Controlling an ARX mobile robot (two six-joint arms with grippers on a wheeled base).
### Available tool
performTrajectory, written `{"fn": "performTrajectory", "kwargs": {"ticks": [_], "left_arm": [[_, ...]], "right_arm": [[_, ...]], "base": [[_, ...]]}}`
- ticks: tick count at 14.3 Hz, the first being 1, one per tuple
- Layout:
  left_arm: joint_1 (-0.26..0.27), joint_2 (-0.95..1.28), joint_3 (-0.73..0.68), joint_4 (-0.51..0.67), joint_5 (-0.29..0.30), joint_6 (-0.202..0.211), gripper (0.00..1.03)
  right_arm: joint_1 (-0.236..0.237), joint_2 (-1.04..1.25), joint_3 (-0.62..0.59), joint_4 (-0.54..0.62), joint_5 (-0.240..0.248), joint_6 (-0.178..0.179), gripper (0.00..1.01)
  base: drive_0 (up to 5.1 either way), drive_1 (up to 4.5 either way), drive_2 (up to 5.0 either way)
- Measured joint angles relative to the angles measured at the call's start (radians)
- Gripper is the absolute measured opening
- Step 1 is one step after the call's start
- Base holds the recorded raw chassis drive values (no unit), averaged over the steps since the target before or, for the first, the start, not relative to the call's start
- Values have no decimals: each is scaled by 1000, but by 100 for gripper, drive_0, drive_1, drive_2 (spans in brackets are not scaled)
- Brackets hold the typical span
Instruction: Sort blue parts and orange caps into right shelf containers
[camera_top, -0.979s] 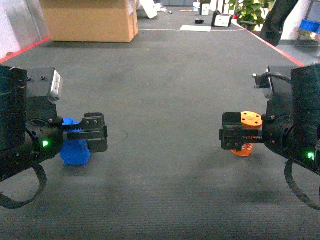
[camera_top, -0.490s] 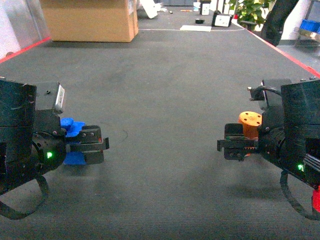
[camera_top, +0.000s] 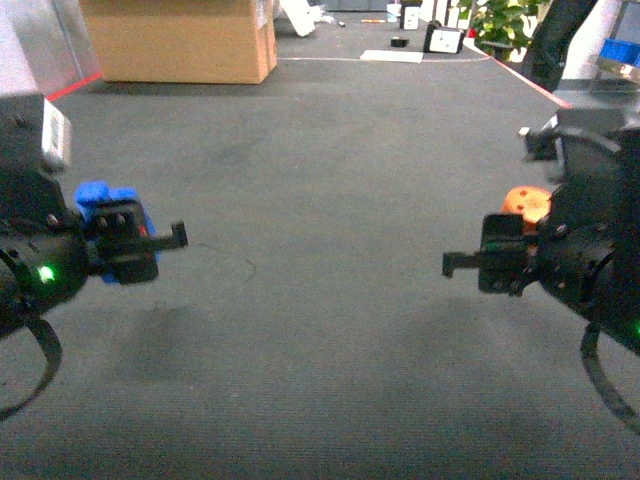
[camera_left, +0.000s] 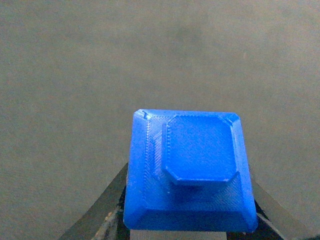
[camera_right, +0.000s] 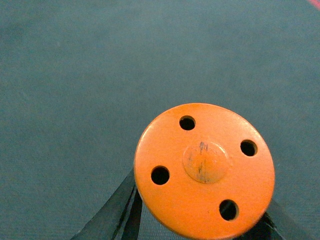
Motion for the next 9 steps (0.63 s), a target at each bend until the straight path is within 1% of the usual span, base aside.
{"fn": "performTrajectory", "kwargs": {"ticks": [1, 3, 4, 5, 6, 7, 8, 9], "left_arm": [[-5, -66, -27, 35, -35, 19, 44], [-24, -235, -107, 82, -126, 73, 44], [-40, -348, -163, 91, -183, 104, 44], [-56, -453, -208, 76, -228, 136, 44], [-84, -605, -257, 24, -289, 184, 44], [-110, -722, -283, -16, -336, 216, 44], [-167, -899, -297, -71, -405, 274, 44], [-222, -1025, -297, -89, -454, 316, 44]], "right_arm": [[5, -73, -39, 37, 18, -6, 43], [21, -239, -130, 86, 58, -40, 43], [31, -344, -188, 93, 91, -69, 43], [39, -445, -235, 82, 119, -100, 43], [56, -599, -281, 56, 159, -140, 43], [79, -727, -304, 24, 192, -172, 43], [130, -914, -333, -25, 238, -220, 43], [167, -1048, -362, -65, 280, -254, 43]], "base": [[0, 0, 0], [0, 0, 0], [0, 0, 0], [0, 0, 0], [0, 0, 0], [0, 0, 0], [0, 0, 0], [0, 0, 0]]}}
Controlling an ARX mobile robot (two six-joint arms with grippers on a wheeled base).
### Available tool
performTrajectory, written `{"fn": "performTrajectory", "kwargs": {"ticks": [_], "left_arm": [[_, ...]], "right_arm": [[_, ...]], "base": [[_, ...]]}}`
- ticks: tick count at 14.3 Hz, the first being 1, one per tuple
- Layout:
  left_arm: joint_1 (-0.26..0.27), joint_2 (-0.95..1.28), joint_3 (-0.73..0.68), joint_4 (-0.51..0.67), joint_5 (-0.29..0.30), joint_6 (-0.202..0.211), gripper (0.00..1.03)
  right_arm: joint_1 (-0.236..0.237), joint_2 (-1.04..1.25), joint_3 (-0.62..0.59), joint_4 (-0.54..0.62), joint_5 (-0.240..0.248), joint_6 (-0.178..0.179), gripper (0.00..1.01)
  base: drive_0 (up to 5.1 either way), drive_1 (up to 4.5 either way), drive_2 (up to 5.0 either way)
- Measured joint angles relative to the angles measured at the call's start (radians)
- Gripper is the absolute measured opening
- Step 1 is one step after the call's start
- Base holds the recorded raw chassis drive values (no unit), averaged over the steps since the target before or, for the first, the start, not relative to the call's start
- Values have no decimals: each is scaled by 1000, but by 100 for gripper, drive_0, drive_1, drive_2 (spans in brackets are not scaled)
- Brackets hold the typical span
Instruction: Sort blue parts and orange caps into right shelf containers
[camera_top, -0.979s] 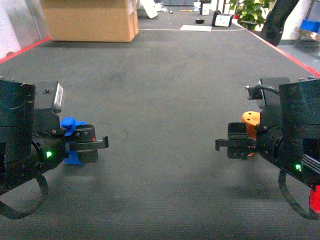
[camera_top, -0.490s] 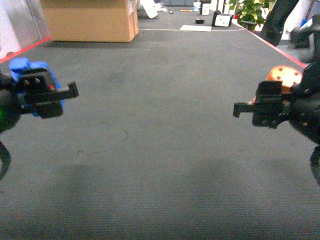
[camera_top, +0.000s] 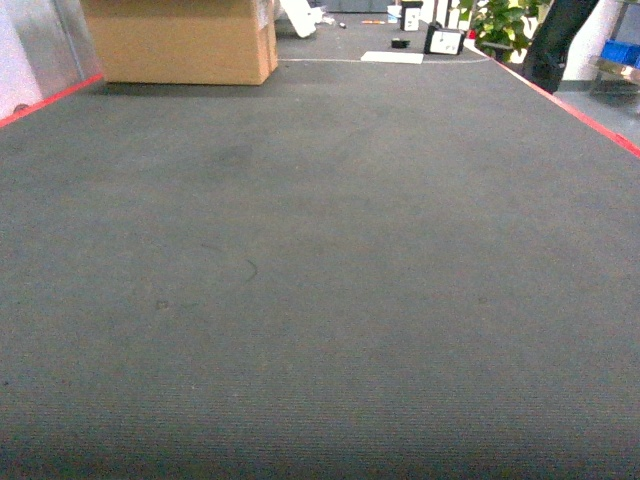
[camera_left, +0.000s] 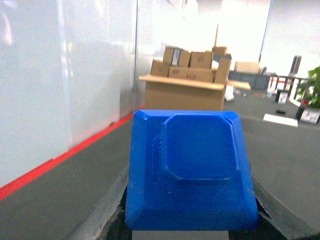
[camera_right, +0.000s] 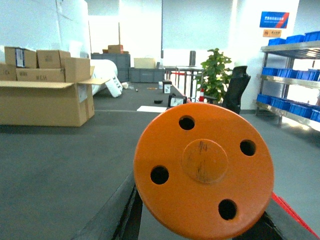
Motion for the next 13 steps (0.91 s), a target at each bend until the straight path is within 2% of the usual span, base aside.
{"fn": "performTrajectory", "kwargs": {"ticks": [3, 4, 6, 7, 8, 9, 10, 11, 13], "left_arm": [[-108, -154, -1, -24, -81, 81, 44], [-117, -156, -1, -23, -82, 100, 44], [-117, -141, -3, -31, -84, 119, 44], [-76, -190, 38, -282, 32, 80, 44], [11, -283, 51, -509, 215, -10, 44], [84, -359, 11, -642, 324, -68, 44], [132, -385, -38, -671, 401, -89, 44], [168, -402, -75, -674, 452, -97, 44], [237, -452, -120, -675, 516, -110, 44]], "right_arm": [[61, -230, -48, -87, 97, -46, 43], [74, -283, -51, -135, 109, -48, 43], [74, -289, -52, -140, 108, -50, 43], [46, -318, -15, -365, 27, -18, 43], [-22, -390, -12, -568, -102, 56, 43], [-96, -460, -55, -667, -169, 96, 43], [-144, -490, -101, -675, -228, 112, 43], [-181, -515, -134, -676, -270, 119, 43], [-250, -564, -182, -678, -337, 124, 43]], "base": [[0, 0, 0], [0, 0, 0], [0, 0, 0], [0, 0, 0], [0, 0, 0], [0, 0, 0], [0, 0, 0], [0, 0, 0], [0, 0, 0]]}}
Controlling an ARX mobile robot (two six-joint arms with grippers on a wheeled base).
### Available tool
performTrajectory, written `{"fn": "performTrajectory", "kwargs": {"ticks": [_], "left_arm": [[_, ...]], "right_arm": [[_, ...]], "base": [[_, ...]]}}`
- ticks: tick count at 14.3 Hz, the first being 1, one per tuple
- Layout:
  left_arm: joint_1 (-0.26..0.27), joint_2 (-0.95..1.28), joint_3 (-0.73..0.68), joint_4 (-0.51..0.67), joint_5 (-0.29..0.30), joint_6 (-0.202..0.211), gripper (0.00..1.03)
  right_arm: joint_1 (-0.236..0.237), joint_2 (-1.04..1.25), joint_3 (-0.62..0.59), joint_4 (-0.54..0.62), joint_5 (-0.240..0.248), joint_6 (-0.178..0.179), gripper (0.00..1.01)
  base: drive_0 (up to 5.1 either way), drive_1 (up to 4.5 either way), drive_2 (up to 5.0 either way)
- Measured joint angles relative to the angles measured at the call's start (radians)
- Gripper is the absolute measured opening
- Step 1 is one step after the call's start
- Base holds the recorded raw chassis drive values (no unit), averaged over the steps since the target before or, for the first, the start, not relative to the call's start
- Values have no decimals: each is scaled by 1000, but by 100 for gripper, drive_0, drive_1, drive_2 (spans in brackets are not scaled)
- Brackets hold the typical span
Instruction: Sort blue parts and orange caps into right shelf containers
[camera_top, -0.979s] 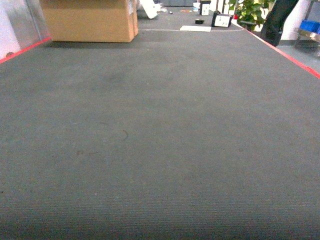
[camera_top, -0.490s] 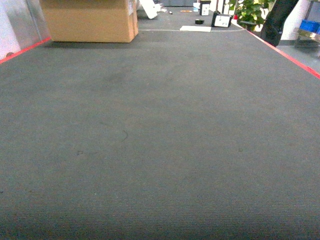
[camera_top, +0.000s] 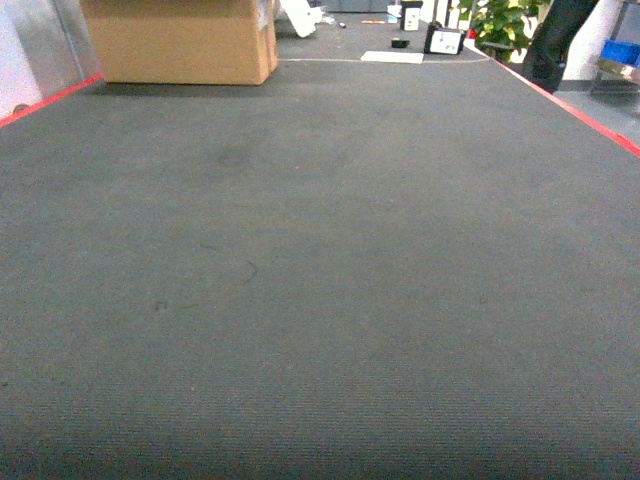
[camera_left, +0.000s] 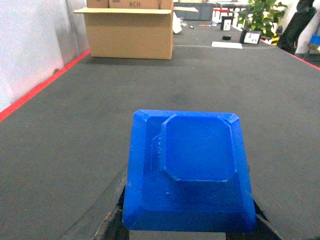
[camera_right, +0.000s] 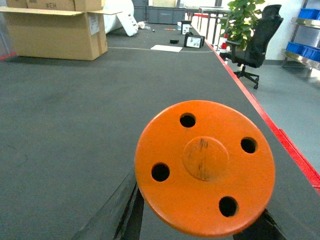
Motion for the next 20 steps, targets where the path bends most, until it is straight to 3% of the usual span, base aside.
{"fn": "performTrajectory", "kwargs": {"ticks": [4, 5, 6, 7, 8, 9, 20], "left_arm": [[103, -83, -71, -8, 108, -3, 44], [164, -101, -83, -19, 188, -3, 44], [232, -119, -95, -19, 224, -3, 44], [238, -166, -95, -72, 217, -7, 44], [224, -264, -123, -146, 242, -6, 44], [228, -270, -123, -131, 235, -6, 44], [231, -316, -169, -131, 237, -7, 44]], "right_arm": [[-100, -85, -74, -13, -103, 1, 43], [-140, -103, -82, -23, -161, 2, 43], [-219, -123, -92, -23, -228, 2, 42], [-243, -137, -101, -26, -220, 7, 42], [-232, -203, -109, -120, -241, 7, 42], [-234, -281, -133, -168, -242, 7, 42], [-234, -336, -170, -152, -240, 8, 42]], "base": [[0, 0, 0], [0, 0, 0], [0, 0, 0], [0, 0, 0], [0, 0, 0], [0, 0, 0], [0, 0, 0]]}}
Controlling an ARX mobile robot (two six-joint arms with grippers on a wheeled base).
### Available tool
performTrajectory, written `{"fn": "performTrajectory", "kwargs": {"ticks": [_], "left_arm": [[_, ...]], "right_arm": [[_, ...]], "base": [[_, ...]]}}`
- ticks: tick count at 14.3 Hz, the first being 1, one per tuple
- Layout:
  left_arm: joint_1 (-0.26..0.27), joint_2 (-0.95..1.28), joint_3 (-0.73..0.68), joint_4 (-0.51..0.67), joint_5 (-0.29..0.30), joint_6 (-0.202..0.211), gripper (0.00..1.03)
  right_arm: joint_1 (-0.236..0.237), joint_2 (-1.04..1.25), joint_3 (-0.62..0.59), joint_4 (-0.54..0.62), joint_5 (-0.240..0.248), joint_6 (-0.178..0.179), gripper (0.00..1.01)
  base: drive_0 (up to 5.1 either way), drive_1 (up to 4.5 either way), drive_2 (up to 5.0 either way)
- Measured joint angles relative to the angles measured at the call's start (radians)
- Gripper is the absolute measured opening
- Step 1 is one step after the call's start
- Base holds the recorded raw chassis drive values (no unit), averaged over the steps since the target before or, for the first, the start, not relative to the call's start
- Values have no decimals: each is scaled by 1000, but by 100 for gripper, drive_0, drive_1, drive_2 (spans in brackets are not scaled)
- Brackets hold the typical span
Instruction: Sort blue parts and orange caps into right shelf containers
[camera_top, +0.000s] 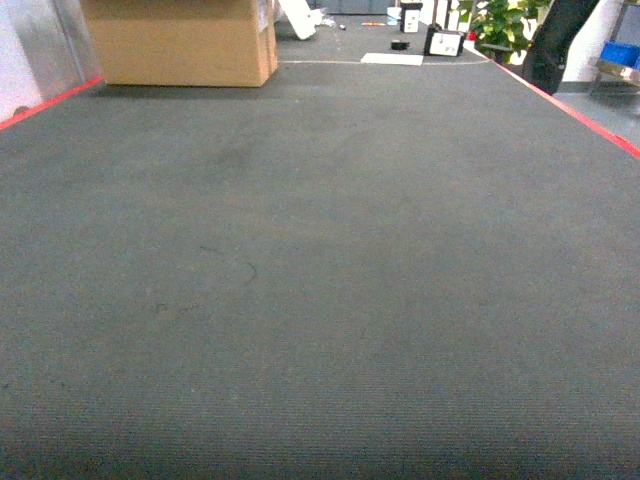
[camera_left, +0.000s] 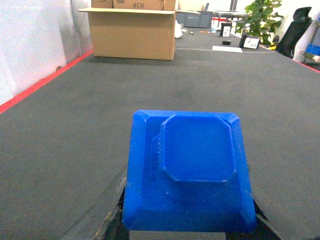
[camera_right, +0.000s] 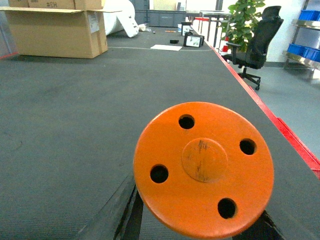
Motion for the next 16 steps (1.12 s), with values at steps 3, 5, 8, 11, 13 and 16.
{"fn": "performTrajectory", "kwargs": {"ticks": [3, 5, 8, 11, 13, 16], "left_arm": [[0, 0, 0, 0, 0, 0, 44], [0, 0, 0, 0, 0, 0, 44], [0, 0, 0, 0, 0, 0, 44], [1, 0, 0, 0, -2, 0, 44], [0, 0, 0, 0, -1, 0, 44], [0, 0, 0, 0, -1, 0, 44]], "right_arm": [[0, 0, 0, 0, 0, 0, 42], [0, 0, 0, 0, 0, 0, 42], [0, 0, 0, 0, 0, 0, 42], [0, 0, 0, 0, -1, 0, 42], [0, 0, 0, 0, 0, 0, 42], [0, 0, 0, 0, 0, 0, 42]], "base": [[0, 0, 0], [0, 0, 0], [-21, -21, -21], [-189, -189, -189], [-171, -171, -171], [-149, -149, -149]]}}
